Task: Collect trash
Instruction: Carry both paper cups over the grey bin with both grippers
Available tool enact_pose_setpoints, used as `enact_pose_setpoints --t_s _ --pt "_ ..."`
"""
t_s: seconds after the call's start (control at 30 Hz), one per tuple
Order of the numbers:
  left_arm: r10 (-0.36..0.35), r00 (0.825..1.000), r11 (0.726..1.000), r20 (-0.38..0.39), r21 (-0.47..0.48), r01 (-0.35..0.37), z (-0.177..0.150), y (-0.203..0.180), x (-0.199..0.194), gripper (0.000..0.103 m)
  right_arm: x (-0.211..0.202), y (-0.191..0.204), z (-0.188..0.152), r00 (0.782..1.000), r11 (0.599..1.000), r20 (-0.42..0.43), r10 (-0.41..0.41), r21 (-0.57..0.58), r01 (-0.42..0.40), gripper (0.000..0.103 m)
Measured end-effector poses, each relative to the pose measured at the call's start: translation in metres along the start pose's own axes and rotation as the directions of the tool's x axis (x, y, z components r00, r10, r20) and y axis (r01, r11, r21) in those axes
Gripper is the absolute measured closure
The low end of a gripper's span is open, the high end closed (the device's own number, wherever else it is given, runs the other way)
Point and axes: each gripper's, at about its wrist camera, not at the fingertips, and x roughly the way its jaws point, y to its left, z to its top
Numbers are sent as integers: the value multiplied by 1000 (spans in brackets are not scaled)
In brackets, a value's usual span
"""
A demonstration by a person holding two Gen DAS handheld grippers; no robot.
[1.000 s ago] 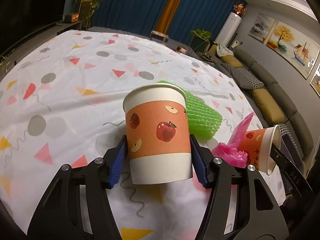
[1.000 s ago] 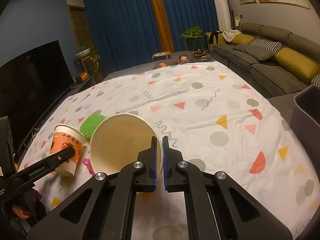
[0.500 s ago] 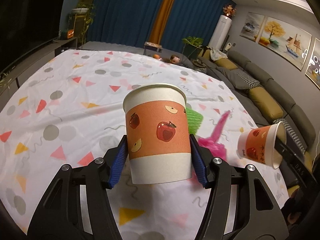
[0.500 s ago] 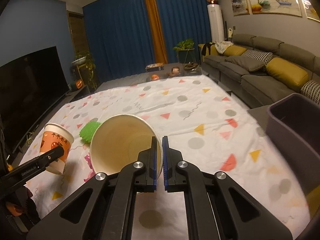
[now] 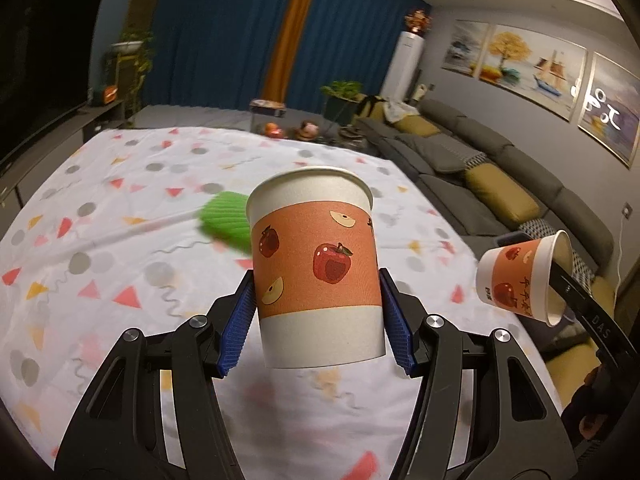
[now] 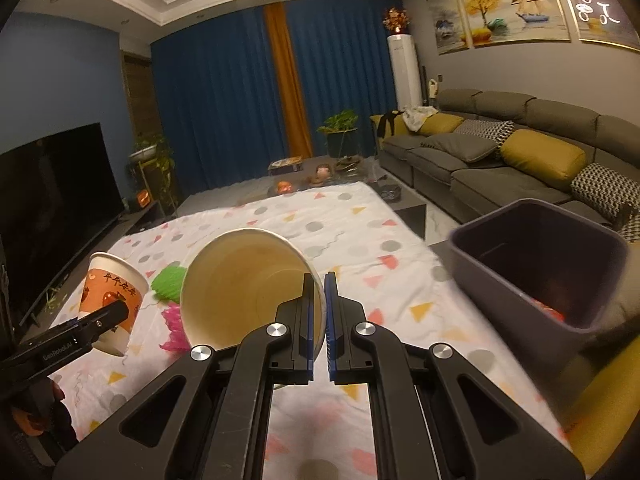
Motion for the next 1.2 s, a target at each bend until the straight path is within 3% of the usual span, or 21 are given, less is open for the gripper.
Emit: enact_pose_setpoints --t_s 0.57,1.2 --pt "-156 988 973 -23 170 157 -11 -134 13 45 -44 -89 2 990 990 61 -131 67 126 97" --pt "-287 953 904 -94 303 302 -5 -269 71 45 -57 -188 16 945 941 90 -316 155 300 97"
